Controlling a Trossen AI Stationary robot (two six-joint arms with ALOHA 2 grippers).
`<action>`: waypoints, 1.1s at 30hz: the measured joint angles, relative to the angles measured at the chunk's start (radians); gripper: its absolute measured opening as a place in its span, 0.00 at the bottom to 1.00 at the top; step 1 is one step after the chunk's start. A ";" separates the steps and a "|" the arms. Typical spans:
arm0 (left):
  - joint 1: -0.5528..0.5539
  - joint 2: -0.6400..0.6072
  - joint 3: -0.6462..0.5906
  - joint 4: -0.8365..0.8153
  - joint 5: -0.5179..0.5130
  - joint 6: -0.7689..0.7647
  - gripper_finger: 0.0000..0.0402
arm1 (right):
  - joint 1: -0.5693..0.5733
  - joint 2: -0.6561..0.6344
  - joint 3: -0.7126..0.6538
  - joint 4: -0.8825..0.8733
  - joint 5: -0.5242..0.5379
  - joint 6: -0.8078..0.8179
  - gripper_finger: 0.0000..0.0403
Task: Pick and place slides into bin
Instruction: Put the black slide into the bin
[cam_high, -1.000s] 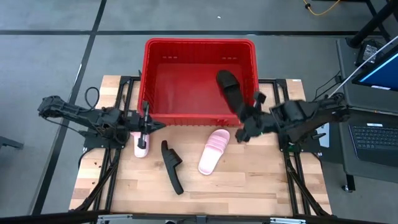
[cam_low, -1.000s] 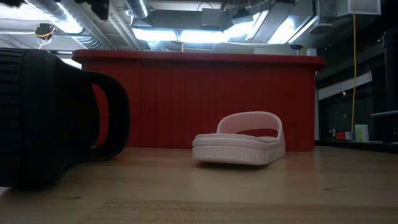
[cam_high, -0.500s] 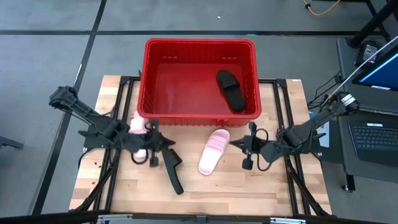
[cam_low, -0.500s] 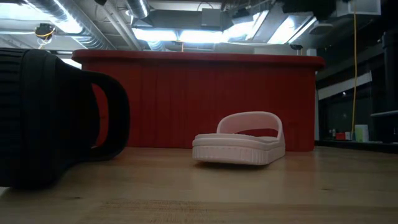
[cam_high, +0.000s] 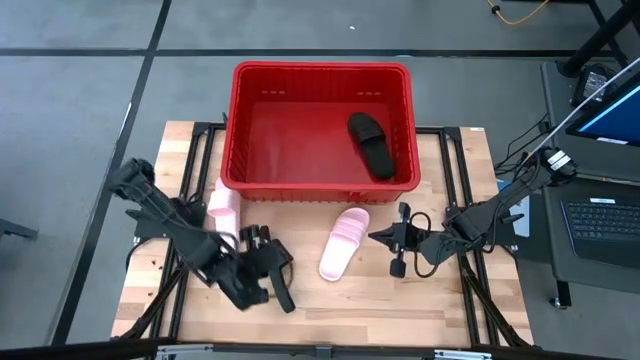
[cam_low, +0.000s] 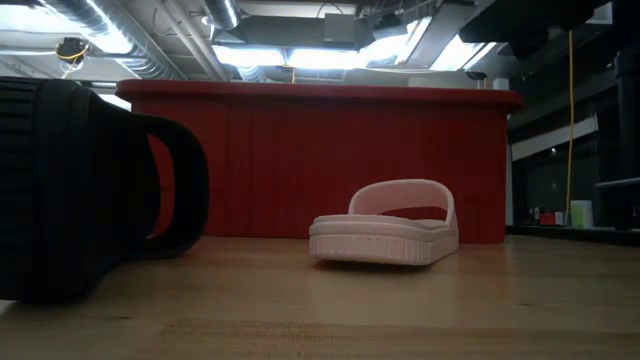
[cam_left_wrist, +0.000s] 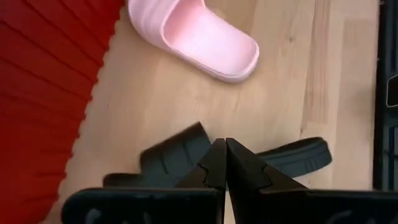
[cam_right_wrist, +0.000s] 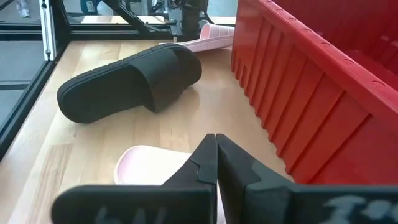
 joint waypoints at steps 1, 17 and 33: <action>-0.004 0.033 0.034 -0.033 0.000 -0.014 0.00 | 0.000 0.000 0.000 0.000 -0.001 0.000 0.02; -0.001 0.361 0.367 -0.434 0.095 -0.190 0.01 | 0.000 0.054 0.000 -0.008 -0.039 0.076 0.02; 0.033 0.395 0.452 -0.444 0.062 -0.059 0.01 | -0.001 0.153 0.000 0.014 -0.037 0.077 0.02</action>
